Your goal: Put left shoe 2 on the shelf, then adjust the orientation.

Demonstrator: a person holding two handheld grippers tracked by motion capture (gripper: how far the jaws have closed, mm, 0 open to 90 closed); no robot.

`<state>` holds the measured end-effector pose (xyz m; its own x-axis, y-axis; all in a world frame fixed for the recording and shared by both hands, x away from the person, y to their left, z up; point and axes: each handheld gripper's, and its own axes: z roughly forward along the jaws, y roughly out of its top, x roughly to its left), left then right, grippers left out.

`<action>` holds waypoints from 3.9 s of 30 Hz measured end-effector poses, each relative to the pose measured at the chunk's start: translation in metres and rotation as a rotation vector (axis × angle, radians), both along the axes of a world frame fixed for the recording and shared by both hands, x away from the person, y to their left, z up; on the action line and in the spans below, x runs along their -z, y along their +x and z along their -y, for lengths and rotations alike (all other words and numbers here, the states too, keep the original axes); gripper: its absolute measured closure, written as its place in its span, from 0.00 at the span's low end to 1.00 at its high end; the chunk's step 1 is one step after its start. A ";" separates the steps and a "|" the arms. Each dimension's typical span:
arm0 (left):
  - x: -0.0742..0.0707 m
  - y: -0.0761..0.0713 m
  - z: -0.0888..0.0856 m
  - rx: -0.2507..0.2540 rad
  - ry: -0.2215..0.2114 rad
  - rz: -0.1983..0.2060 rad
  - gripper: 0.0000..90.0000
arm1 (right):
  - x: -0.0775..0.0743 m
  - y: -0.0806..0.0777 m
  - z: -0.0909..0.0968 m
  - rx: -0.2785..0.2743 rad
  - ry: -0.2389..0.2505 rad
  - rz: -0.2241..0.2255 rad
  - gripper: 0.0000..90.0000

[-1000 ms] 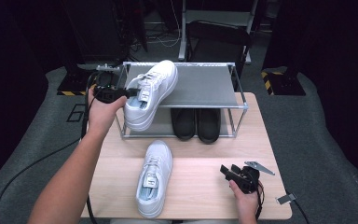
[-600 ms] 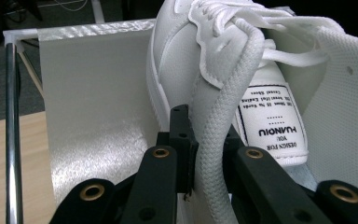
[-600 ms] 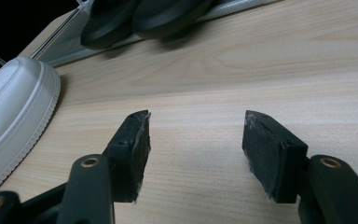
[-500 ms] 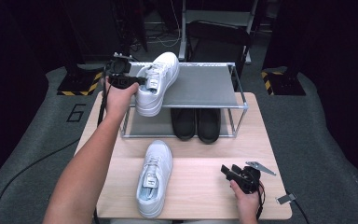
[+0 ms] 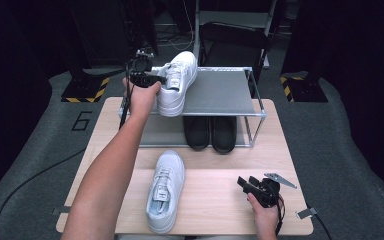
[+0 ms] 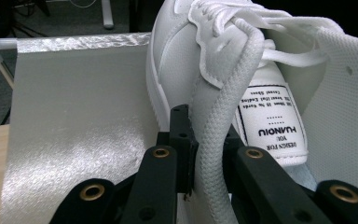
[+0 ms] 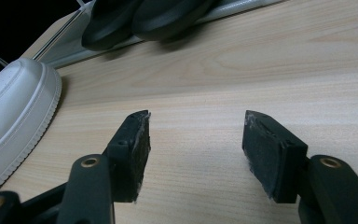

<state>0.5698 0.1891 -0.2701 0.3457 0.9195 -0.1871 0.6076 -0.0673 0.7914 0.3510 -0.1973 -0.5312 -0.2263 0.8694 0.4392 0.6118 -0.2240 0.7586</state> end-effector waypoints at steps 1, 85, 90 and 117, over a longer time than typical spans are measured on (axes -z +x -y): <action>0.001 0.001 0.001 0.000 -0.001 -0.002 0.92 | 0.000 0.000 0.000 0.000 0.000 0.001 0.46; 0.006 -0.082 -0.048 0.145 -0.003 0.081 0.53 | -0.009 -0.003 -0.017 -0.085 -0.089 0.001 0.44; 0.028 -0.097 -0.062 0.142 -0.037 0.071 0.53 | -0.011 -0.004 -0.023 -0.107 -0.101 0.025 0.41; 0.132 -0.160 -0.101 0.135 -0.040 0.049 0.55 | -0.037 -0.019 -0.097 -0.310 -0.074 0.088 0.45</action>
<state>0.4097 0.2899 -0.4019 0.4755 0.8561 -0.2025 0.5556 -0.1138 0.8236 0.3322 -0.1004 -0.4945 -0.5196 0.7818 0.3447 0.5738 0.0203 0.8188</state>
